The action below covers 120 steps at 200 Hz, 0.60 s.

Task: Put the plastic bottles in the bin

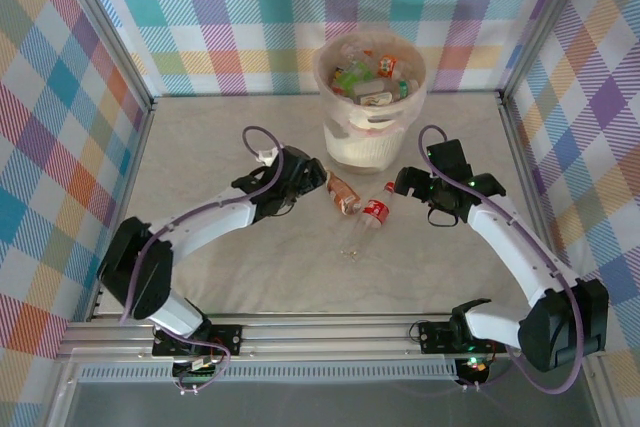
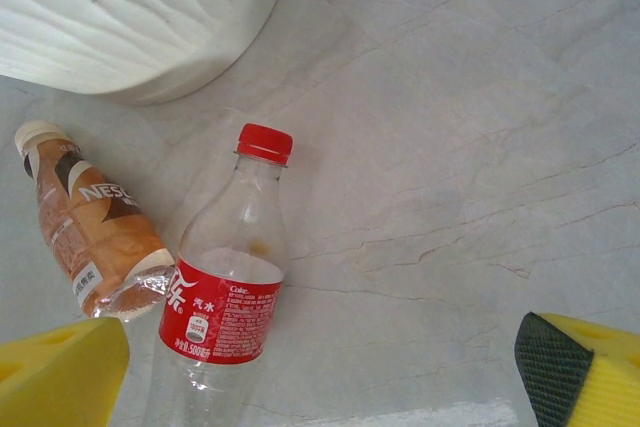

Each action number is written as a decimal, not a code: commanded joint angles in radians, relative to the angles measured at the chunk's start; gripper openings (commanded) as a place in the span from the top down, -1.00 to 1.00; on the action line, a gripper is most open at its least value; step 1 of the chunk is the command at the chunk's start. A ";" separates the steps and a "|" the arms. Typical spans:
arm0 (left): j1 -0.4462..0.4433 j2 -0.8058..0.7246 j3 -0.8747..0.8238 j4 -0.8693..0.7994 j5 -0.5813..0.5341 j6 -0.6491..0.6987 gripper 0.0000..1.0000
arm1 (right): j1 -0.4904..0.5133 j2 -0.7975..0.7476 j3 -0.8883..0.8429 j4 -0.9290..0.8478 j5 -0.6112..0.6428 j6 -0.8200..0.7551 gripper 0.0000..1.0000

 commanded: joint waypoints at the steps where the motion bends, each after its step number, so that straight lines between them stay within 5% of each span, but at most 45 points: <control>1: 0.006 0.070 0.004 0.082 0.098 -0.076 -1.00 | 0.003 0.008 0.013 -0.015 -0.006 0.016 -0.99; 120: -0.005 0.333 0.147 0.159 0.258 -0.083 -1.00 | 0.003 0.020 0.000 -0.007 -0.016 0.015 -0.99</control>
